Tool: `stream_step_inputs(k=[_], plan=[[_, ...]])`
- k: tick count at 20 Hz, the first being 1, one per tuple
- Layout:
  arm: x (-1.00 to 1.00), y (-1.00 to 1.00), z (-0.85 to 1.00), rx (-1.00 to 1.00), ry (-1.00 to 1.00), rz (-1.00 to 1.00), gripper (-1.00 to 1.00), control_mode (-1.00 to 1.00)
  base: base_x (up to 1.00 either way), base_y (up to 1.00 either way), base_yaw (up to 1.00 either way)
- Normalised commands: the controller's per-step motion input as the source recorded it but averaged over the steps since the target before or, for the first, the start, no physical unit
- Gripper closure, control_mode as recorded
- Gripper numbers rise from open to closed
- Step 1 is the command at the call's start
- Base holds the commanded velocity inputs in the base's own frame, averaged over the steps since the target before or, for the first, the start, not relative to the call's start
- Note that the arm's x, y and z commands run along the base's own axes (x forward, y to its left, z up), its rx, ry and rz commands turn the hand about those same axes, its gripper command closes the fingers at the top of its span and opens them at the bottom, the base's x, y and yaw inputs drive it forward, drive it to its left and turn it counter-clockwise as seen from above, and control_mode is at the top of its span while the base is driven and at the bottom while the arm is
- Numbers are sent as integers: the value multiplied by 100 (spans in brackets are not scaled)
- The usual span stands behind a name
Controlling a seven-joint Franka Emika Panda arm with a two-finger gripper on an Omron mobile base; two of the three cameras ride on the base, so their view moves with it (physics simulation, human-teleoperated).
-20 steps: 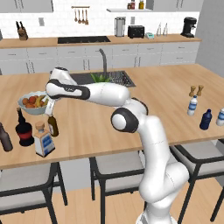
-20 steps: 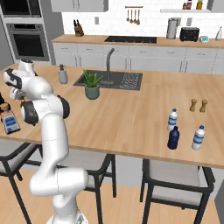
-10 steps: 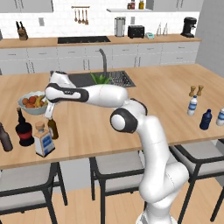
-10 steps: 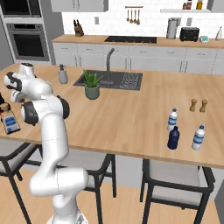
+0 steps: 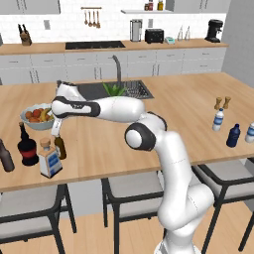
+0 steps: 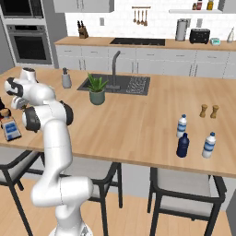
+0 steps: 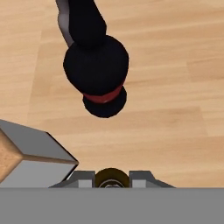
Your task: Move the plastic bottles in the middle to the plastics group, and the glass bottles in the middle to the glass group.
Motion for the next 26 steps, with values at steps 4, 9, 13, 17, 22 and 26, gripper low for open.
stream_step_inputs(k=[4,9,13,17,22,26], plan=[[-3,0,-12,0,0,0,100,-100,0,0,0],[0,0,-2,0,0,0,-100,-100,0,0,0],[0,0,0,0,0,0,-100,-100,0,0,0],[0,0,0,0,0,0,-100,-100,0,0,0],[-22,0,16,0,-5,0,-100,-100,0,0,0],[-30,-7,47,0,-8,0,-100,-100,0,0,0]])
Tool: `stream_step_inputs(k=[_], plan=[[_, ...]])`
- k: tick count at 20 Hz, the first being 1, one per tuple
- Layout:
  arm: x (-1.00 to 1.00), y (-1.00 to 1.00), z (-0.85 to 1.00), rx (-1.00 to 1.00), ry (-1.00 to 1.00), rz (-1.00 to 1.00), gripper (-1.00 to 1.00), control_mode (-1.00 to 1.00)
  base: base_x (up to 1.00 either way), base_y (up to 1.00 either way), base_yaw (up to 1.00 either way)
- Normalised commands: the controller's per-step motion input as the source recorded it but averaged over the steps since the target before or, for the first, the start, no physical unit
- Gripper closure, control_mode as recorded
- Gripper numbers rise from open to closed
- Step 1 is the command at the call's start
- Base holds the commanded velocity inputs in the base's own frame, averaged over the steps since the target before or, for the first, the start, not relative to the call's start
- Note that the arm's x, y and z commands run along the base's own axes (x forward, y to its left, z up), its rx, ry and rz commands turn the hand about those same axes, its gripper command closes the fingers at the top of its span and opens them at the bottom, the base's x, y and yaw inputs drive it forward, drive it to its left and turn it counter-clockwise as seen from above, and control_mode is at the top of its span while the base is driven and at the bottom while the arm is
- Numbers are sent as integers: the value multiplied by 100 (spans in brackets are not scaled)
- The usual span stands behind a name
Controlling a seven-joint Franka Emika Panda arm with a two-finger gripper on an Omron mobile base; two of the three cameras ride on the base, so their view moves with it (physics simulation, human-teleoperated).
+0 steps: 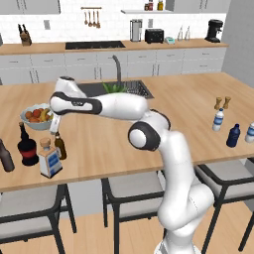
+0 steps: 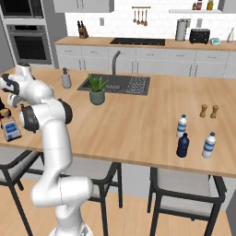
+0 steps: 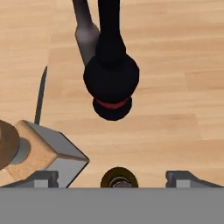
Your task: Move the plastic bottles in the middle to the plastics group, and the glass bottles in the middle to the glass group.
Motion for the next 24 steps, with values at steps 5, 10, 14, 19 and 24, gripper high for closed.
stream_step_inputs(k=[5,10,14,19,24], plan=[[-47,-48,50,0,-5,-4,-100,-100,0,0,0],[-44,-70,44,0,-4,-7,-100,-100,0,0,0],[-47,-87,35,0,-7,-14,-100,-100,0,0,0],[-41,-91,27,0,-5,-18,-100,-100,0,0,0],[-45,-93,20,0,-2,-27,-100,-100,0,0,0]])
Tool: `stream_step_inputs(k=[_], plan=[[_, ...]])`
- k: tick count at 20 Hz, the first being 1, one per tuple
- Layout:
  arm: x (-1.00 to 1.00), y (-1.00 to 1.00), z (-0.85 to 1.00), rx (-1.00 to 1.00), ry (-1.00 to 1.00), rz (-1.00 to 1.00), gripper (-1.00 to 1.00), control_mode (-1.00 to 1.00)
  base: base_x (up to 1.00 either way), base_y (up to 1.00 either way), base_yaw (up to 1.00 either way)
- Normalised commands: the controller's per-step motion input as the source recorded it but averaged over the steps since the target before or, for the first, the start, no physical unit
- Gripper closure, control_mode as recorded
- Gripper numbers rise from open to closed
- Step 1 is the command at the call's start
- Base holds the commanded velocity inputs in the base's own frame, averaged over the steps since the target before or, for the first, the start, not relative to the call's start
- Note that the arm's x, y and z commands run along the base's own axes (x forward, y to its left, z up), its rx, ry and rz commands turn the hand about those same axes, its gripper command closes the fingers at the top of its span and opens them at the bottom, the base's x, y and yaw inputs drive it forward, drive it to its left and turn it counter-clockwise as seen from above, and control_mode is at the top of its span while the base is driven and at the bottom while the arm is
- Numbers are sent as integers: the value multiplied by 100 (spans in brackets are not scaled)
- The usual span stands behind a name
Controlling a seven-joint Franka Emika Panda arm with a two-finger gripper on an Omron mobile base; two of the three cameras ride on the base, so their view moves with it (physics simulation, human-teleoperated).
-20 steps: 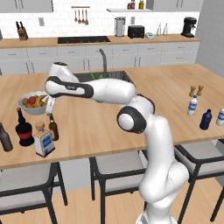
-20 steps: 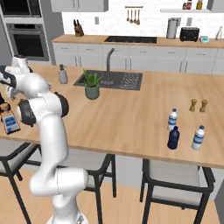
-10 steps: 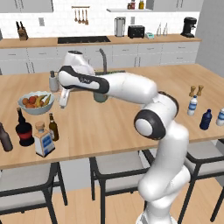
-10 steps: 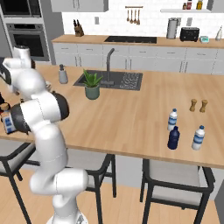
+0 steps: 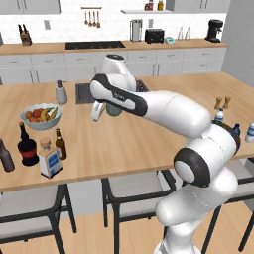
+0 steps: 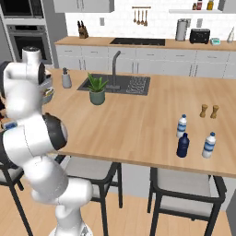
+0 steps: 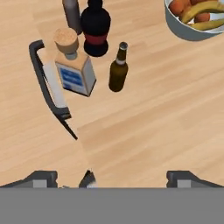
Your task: Move the plastic bottles in the middle to the plastics group, and the glass bottles in the middle to the glass group.
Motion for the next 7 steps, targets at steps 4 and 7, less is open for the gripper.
stream_step_inputs(k=[4,7], plan=[[-52,-97,16,0,-1,-30,-100,-100,0,0,0],[-57,-96,14,0,0,-34,-100,-100,0,0,0]])
